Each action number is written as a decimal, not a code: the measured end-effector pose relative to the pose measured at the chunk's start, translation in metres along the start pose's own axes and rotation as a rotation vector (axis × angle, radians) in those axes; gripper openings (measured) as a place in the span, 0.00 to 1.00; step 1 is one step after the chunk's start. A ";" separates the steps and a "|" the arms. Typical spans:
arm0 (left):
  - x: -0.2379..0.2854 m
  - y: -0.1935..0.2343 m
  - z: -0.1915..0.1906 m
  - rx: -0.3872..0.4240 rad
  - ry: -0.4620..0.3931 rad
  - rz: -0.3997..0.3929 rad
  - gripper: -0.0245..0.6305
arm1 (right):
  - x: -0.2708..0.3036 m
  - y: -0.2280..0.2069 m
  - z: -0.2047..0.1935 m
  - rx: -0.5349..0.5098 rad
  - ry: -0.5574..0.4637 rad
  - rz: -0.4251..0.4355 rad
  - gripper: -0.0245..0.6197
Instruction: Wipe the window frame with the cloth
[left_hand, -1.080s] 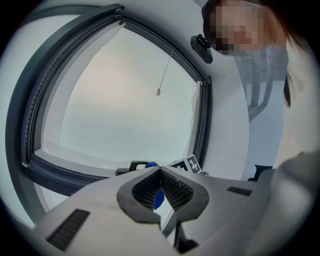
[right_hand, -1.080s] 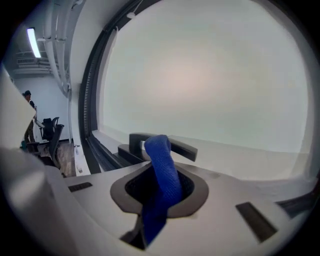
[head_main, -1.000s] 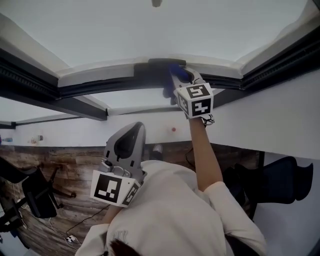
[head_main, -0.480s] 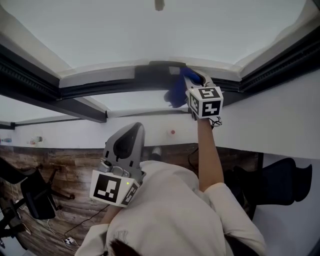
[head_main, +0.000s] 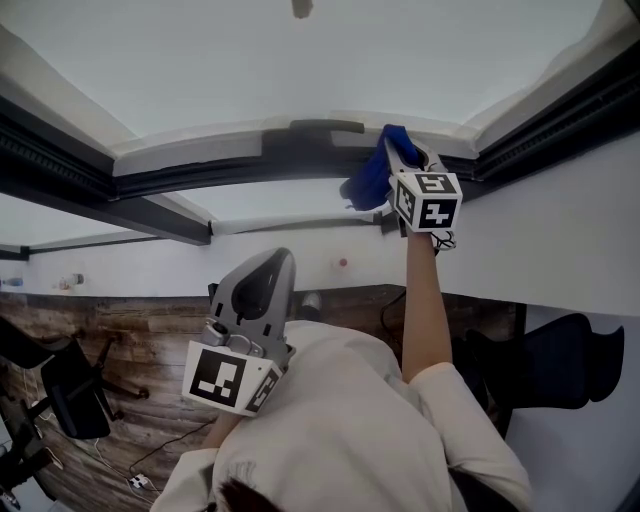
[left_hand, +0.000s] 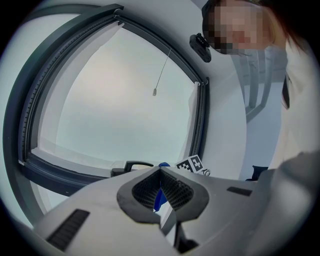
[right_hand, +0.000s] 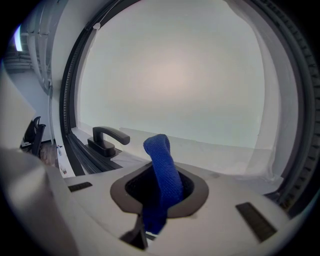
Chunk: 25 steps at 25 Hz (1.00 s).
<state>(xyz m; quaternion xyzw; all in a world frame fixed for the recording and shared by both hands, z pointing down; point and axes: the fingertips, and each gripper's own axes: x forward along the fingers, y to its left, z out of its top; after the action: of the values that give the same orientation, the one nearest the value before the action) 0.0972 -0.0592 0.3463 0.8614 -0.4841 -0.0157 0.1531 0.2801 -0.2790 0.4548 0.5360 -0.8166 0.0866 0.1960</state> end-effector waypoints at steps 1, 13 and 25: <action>0.001 -0.001 0.000 0.000 0.000 -0.001 0.05 | -0.001 -0.003 -0.001 0.000 0.001 -0.005 0.13; 0.010 -0.013 -0.005 0.000 0.010 -0.005 0.05 | -0.016 -0.059 -0.012 0.022 0.005 -0.073 0.13; 0.018 -0.023 -0.006 0.010 0.014 -0.004 0.05 | -0.033 -0.120 -0.022 0.057 -0.002 -0.188 0.13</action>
<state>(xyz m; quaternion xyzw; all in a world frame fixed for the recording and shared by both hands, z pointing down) 0.1264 -0.0620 0.3478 0.8632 -0.4813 -0.0075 0.1523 0.4062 -0.2928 0.4528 0.6155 -0.7602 0.0903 0.1871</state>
